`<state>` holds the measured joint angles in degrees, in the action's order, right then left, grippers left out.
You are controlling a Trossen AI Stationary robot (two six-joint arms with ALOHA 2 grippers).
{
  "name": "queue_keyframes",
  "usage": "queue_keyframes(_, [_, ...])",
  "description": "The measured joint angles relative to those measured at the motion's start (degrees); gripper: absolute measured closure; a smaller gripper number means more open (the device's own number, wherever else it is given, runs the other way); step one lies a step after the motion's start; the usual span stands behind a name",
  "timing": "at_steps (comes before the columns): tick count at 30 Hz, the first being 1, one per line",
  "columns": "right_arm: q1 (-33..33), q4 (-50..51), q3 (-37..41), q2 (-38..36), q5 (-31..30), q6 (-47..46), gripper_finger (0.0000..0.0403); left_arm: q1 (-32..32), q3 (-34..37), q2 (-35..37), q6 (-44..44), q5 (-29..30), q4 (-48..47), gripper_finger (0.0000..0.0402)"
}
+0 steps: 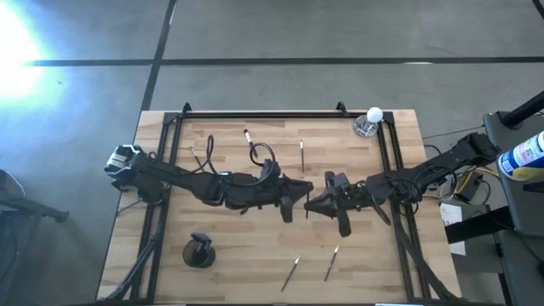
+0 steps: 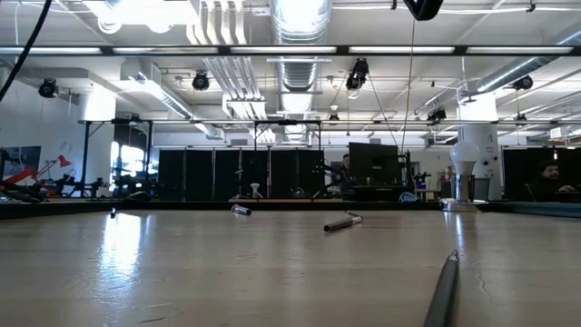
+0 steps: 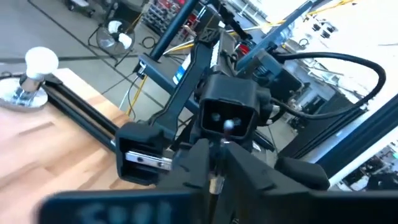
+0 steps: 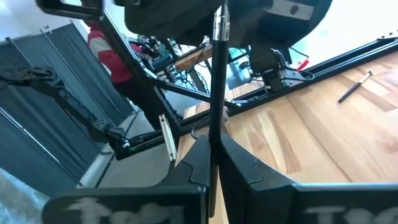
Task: Pick & Place Makeup Brushes
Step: Put the eyeshadow brush into the holder
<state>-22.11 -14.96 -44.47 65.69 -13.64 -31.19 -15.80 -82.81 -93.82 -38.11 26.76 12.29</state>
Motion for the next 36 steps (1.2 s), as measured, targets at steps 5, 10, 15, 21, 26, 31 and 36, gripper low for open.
queue_keyframes(5, [0.0,0.9,0.0,-0.7,1.6,2.4,0.0391,0.6,-1.0,0.4,2.7,-2.2,-1.7,0.0392])
queue_keyframes(10, [1.0,7.6,-0.2,-4.5,4.5,11.1,0.0390,0.7,-1.3,3.7,4.0,-3.3,-8.8,0.0396])
queue_keyframes(15, [4.7,10.2,-0.2,-8.5,11.4,17.9,0.0390,0.7,-1.3,6.1,4.0,-3.6,-13.8,0.0398])
queue_keyframes(21, [8.8,10.0,-0.1,-8.7,16.5,18.5,0.0390,1.0,-1.3,6.6,4.9,-2.7,-13.9,0.0399])
queue_keyframes(26, [8.9,8.7,-0.1,-6.5,16.6,15.9,0.0390,1.5,-1.3,6.6,4.9,-2.4,-13.8,0.0400])
queue_keyframes(31, [8.7,2.4,-0.1,-4.7,13.0,13.6,0.0390,1.9,-1.3,6.7,3.5,-1.3,-10.4,0.0392])
queue_keyframes(36, [8.7,-1.8,0.1,-4.3,10.2,13.5,0.0390,2.0,-1.3,6.7,2.0,0.0,-7.6,0.0335])
